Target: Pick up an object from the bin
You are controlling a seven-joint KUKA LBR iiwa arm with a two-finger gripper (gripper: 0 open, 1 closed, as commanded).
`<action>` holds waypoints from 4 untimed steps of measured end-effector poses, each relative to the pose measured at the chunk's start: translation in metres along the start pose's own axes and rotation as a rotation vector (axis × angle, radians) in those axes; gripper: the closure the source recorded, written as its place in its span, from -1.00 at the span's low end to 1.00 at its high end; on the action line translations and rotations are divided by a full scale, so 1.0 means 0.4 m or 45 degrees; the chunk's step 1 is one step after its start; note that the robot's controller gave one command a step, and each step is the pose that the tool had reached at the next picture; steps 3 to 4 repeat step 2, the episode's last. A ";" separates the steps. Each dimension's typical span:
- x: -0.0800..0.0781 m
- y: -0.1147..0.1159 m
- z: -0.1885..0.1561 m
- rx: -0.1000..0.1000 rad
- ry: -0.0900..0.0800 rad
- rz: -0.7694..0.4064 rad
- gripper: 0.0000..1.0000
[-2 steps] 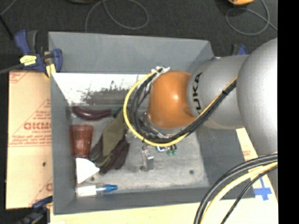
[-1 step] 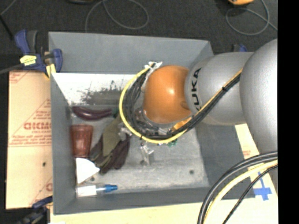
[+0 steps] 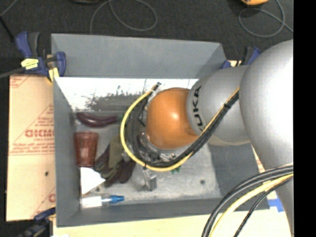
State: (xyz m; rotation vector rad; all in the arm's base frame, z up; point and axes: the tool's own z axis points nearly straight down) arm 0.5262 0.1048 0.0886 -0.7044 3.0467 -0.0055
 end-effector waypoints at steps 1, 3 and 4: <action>-0.120 0.094 -0.019 0.001 -0.004 -0.215 1.00; -0.120 0.094 -0.019 0.001 -0.004 -0.214 1.00; -0.120 0.094 -0.019 0.001 -0.004 -0.214 1.00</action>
Offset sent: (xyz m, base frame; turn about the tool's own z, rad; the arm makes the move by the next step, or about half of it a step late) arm 0.0000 0.0000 0.0000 0.0000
